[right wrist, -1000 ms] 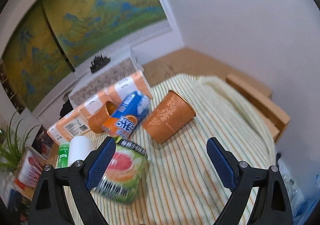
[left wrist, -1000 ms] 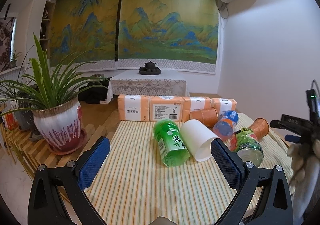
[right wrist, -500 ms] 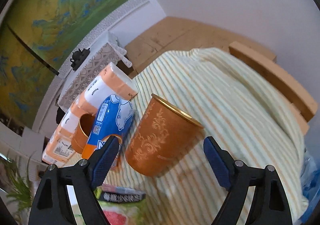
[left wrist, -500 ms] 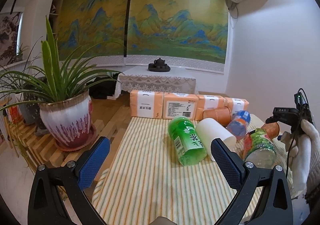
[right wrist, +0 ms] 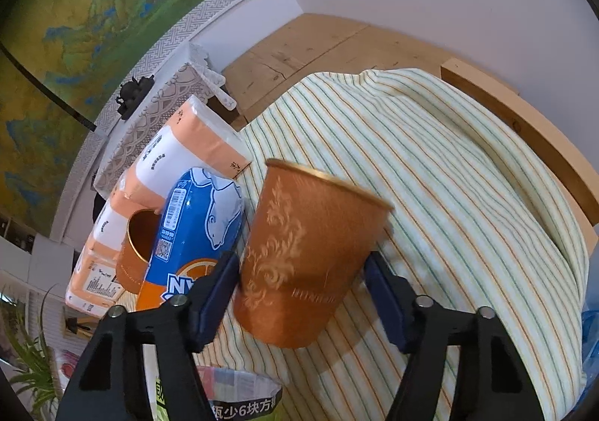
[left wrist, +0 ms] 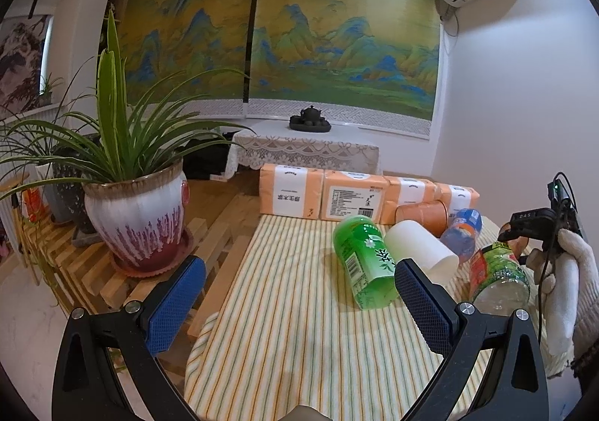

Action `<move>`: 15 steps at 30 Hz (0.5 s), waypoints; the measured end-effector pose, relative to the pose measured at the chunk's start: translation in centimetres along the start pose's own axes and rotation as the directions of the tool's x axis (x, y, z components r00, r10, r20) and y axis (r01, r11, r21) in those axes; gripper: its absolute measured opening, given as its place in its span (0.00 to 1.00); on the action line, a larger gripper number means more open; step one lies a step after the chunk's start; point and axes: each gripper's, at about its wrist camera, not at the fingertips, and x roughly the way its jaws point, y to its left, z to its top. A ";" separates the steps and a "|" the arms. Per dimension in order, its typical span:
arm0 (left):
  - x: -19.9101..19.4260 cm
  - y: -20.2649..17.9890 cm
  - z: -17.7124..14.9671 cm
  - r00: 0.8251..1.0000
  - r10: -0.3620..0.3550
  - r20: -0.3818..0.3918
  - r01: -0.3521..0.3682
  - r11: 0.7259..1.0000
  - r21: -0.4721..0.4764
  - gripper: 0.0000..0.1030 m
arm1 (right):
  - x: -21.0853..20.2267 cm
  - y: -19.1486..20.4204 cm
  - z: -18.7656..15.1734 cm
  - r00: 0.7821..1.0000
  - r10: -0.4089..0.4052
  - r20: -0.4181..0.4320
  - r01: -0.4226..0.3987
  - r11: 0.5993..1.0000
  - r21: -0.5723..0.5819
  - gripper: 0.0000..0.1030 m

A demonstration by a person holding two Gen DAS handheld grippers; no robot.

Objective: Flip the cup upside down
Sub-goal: 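Reach the right gripper to the orange patterned cup and close on it, then lift the orange cup with the right gripper and rotate it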

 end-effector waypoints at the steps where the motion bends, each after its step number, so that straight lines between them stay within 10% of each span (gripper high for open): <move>1: 0.0 0.1 0.0 1.000 -0.001 0.002 0.001 1.000 0.002 0.99 | -0.2 0.1 -0.1 1.000 -0.005 0.009 0.005 1.000 -0.009 0.59; 15: -0.6 -0.1 -0.5 1.000 0.012 -0.008 -0.011 1.000 0.016 0.99 | -6.5 -1.1 -2.4 0.990 0.034 0.139 -0.016 0.991 -0.131 0.59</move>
